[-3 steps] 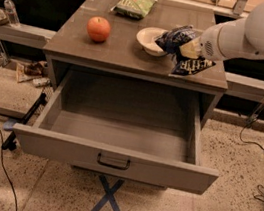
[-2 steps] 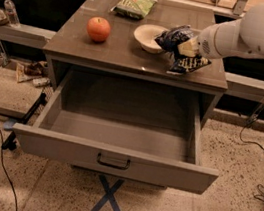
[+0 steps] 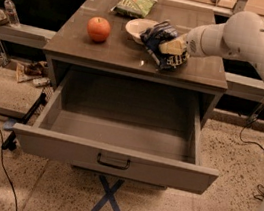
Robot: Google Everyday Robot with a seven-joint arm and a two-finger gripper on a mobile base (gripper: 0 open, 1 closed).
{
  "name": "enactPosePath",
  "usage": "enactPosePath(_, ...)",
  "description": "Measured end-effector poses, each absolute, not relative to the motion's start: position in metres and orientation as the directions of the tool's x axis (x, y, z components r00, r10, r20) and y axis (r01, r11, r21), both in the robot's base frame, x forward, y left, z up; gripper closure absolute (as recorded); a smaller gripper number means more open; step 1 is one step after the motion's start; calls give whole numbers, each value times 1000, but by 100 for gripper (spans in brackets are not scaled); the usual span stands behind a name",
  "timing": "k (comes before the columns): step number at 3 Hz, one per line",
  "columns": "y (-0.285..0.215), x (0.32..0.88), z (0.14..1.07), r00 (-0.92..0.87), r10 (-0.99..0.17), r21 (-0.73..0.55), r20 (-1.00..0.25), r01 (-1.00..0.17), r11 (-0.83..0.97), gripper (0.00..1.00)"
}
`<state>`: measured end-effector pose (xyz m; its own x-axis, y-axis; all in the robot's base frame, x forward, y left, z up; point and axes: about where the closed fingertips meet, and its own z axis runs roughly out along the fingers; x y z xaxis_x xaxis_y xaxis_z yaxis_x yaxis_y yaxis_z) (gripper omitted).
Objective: Pick blue chip bag from top drawer and place on counter
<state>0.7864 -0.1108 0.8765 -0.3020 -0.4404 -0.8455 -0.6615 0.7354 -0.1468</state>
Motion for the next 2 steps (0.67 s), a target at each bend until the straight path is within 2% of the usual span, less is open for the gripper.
enactPosePath(1, -113, 789, 882, -291, -424, -152, -858, -644, 750, 0)
enactPosePath(2, -121, 786, 889, -285, -404, -160, -869, -612, 775, 0)
